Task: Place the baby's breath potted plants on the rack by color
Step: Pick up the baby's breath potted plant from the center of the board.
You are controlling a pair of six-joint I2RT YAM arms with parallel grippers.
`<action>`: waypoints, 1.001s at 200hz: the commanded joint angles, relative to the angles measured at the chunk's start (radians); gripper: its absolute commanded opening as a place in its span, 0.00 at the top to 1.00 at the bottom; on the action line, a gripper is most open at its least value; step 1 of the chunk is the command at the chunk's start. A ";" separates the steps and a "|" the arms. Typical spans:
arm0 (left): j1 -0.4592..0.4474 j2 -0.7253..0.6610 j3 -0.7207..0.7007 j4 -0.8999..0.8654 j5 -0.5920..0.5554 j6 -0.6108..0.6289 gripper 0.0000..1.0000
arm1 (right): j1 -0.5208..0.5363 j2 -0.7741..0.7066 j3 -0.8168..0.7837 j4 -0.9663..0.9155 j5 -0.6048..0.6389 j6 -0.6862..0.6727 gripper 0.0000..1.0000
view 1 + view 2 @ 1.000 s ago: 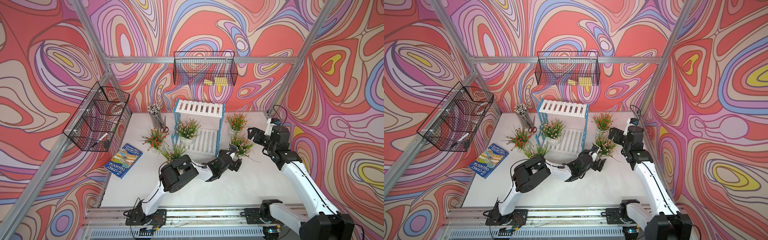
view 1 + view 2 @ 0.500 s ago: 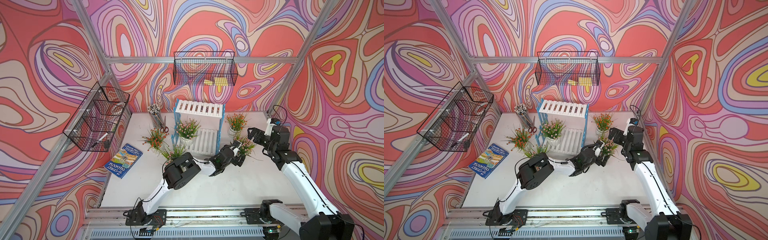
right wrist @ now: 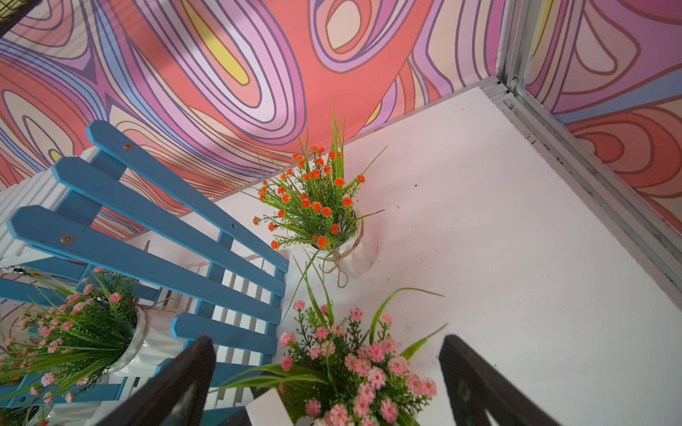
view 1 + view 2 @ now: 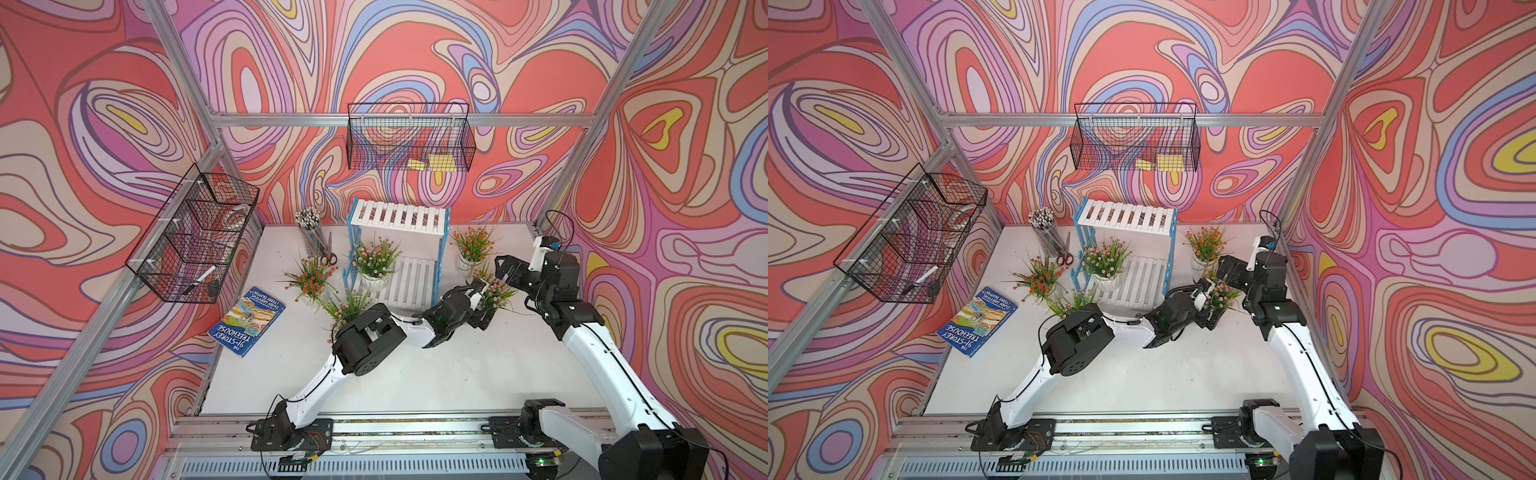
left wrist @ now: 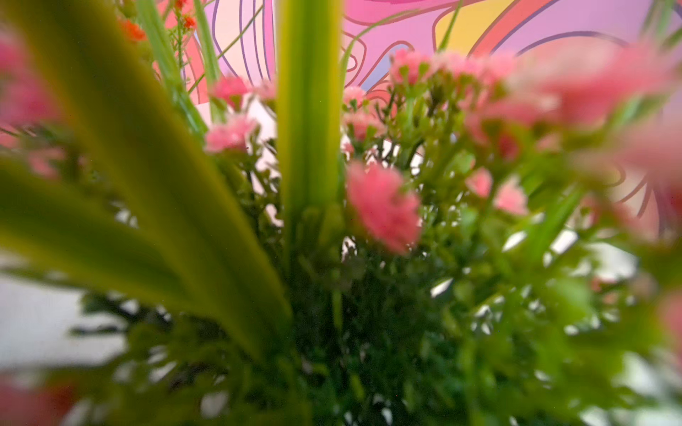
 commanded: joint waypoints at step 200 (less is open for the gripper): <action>0.011 -0.142 -0.138 0.075 0.062 0.083 0.41 | -0.004 -0.085 0.063 -0.003 0.066 0.005 0.02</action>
